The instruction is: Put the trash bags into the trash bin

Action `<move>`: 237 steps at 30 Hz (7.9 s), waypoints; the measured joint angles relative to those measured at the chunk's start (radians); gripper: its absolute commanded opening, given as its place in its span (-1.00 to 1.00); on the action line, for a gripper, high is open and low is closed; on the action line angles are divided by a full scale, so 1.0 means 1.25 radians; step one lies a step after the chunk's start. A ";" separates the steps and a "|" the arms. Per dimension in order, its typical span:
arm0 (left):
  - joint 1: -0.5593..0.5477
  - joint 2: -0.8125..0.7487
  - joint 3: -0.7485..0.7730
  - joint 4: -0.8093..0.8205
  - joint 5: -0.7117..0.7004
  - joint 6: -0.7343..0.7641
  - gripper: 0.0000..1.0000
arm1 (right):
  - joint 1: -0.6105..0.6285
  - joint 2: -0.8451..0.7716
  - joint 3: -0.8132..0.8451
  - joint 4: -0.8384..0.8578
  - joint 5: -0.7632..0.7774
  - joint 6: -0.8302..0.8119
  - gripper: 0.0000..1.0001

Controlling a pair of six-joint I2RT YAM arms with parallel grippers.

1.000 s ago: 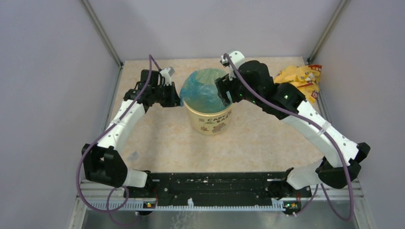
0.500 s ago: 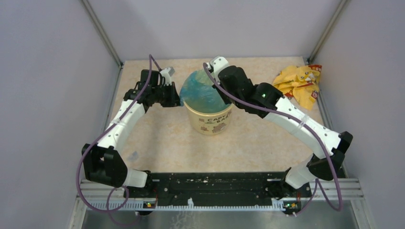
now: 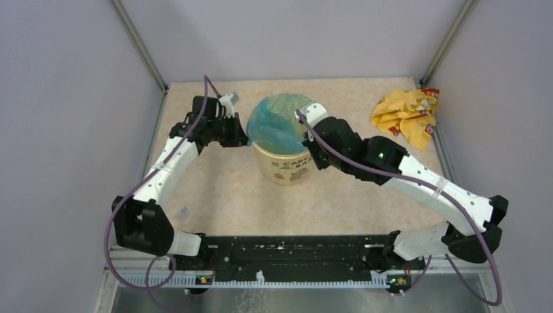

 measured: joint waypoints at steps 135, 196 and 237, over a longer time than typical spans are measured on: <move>-0.001 0.179 -0.013 0.079 -0.130 -0.064 -1.00 | -0.659 -0.086 -0.750 0.917 -0.666 0.624 -1.00; -0.006 0.269 -0.052 0.081 -0.261 -0.071 0.05 | -0.578 0.090 -0.480 0.456 -0.327 0.319 0.41; -0.013 -0.099 -0.163 0.093 -0.162 -0.070 -0.19 | -0.193 0.528 0.452 -0.154 -0.255 0.121 0.57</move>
